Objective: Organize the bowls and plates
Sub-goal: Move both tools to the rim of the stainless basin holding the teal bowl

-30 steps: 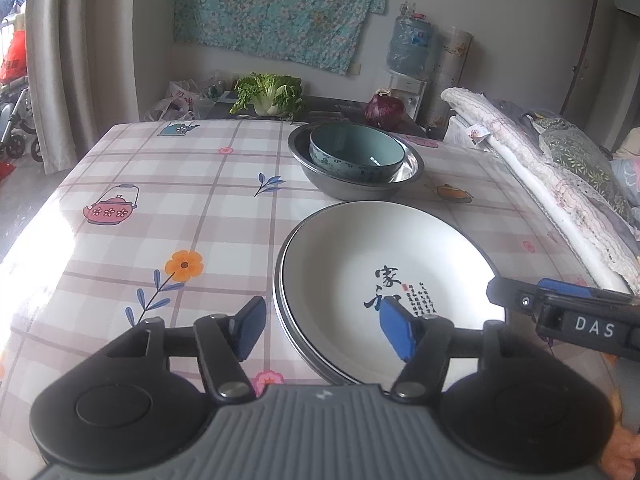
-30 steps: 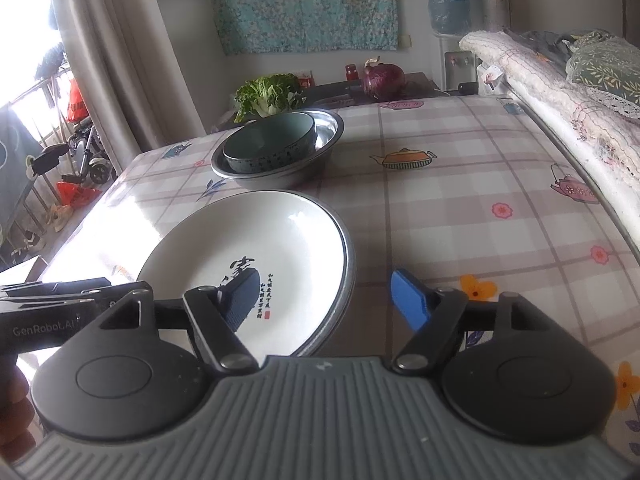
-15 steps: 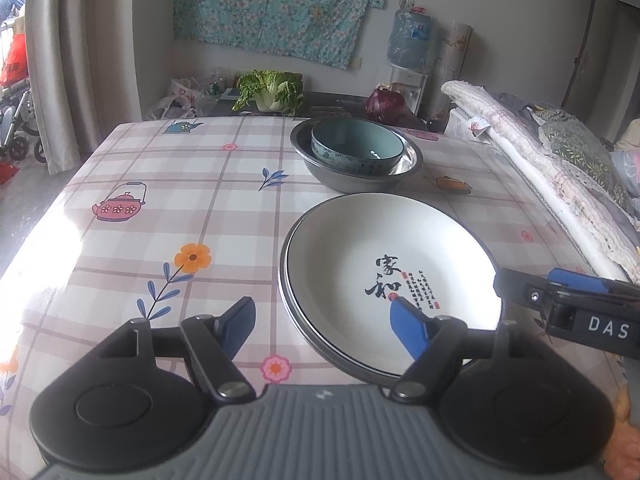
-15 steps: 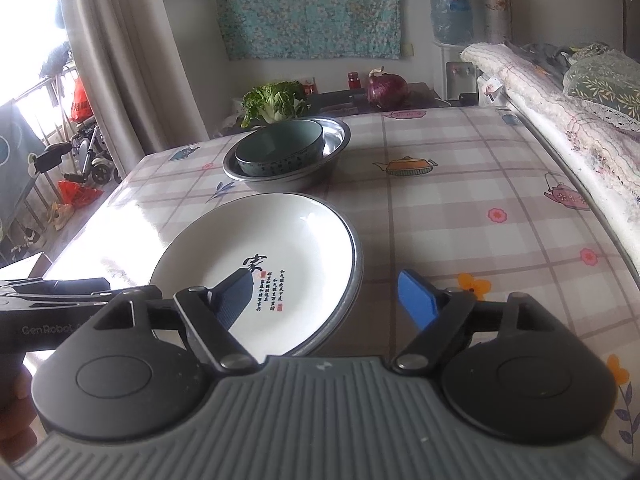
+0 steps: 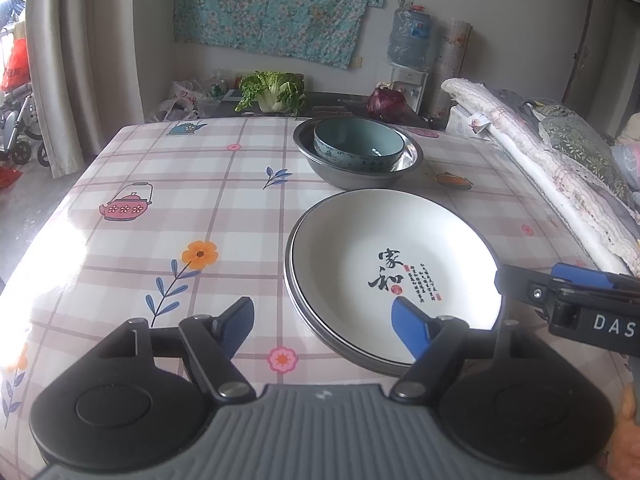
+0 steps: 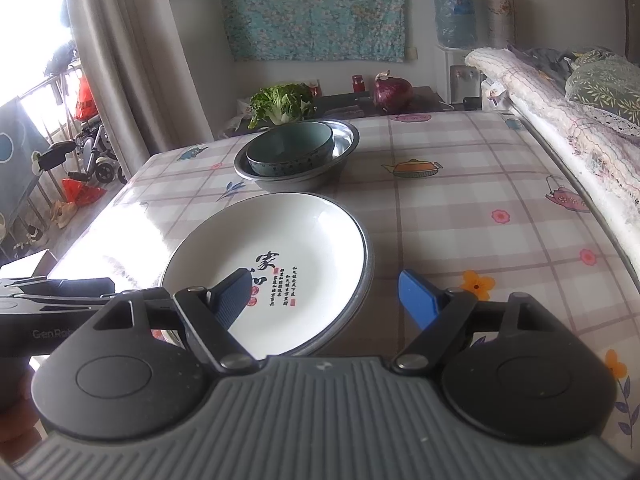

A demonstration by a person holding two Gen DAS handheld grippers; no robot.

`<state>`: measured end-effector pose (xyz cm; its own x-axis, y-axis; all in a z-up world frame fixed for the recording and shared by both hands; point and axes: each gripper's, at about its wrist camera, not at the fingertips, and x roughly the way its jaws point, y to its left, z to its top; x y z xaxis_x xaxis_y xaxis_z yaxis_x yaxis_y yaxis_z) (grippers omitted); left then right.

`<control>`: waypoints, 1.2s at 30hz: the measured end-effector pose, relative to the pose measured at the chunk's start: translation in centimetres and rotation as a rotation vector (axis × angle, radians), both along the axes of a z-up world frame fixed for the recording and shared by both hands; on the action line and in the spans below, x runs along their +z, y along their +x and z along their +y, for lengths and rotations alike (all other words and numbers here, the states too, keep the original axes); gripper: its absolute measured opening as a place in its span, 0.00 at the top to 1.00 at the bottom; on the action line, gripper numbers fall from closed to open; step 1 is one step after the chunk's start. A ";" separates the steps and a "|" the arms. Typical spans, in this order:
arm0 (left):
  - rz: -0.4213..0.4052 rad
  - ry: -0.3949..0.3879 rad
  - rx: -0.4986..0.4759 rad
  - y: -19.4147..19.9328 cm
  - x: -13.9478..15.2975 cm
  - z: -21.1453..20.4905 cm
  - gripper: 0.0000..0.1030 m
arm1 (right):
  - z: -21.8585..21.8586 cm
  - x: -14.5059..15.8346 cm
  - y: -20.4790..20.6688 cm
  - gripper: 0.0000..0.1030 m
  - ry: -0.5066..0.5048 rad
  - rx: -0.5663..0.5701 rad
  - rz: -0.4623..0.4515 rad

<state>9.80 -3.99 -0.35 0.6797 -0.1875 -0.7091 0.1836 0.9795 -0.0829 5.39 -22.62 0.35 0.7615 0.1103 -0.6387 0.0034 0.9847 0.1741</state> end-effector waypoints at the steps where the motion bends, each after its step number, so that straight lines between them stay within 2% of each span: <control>1: 0.000 0.000 0.000 0.0 0.0 0.1 0.25 | 0.0 0.0 0.0 0.22 0.000 0.000 0.000; 21: -0.016 0.039 0.012 1.7 0.4 0.4 0.23 | 1.0 -0.1 1.3 0.21 0.006 0.038 0.009; 36: -0.018 0.065 0.057 6.3 1.1 1.3 0.23 | 0.4 0.6 5.0 0.21 -0.001 0.066 0.010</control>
<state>16.09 -2.69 0.70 0.7010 -0.1024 -0.7057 0.1287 0.9916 -0.0161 10.35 -22.25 0.97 0.7465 0.1593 -0.6460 -0.0596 0.9830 0.1735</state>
